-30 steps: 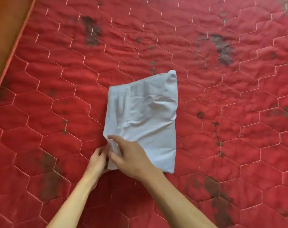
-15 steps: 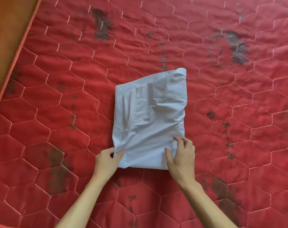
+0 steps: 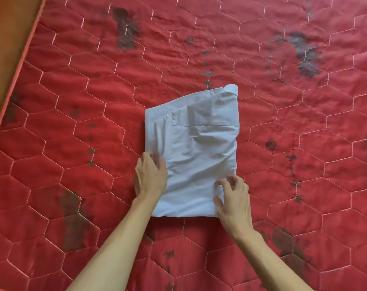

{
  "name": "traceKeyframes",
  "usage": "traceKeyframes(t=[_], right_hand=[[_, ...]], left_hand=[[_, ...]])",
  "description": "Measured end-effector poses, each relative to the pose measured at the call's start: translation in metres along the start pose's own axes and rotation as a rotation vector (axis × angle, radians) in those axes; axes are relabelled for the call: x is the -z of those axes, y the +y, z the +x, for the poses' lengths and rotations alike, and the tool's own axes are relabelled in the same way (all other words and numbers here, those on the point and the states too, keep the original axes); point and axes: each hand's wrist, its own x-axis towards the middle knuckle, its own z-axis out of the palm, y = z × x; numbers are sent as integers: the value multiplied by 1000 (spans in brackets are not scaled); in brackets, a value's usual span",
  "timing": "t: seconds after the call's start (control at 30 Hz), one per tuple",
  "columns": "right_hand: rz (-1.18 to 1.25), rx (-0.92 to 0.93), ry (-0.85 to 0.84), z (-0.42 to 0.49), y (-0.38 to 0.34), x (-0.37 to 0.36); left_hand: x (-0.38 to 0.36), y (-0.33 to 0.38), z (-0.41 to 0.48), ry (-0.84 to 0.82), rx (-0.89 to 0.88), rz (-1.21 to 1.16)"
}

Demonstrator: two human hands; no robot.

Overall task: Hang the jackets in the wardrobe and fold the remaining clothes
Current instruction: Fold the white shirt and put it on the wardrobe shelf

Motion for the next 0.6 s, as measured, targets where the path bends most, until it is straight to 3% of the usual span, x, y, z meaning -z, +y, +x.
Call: traceKeyframes(t=[0.13, 0.27, 0.4, 0.6], right_hand=[[-6, 11, -6, 3, 2, 3], [1, -2, -2, 6, 2, 2], [-14, 16, -5, 8, 2, -1], [-10, 25, 29, 8, 3, -3]], left_hand=[[2, 9, 30, -82, 160, -116], [8, 1, 41, -145, 87, -212], [10, -8, 47, -78, 135, -315], [3, -7, 37, -82, 85, -239]])
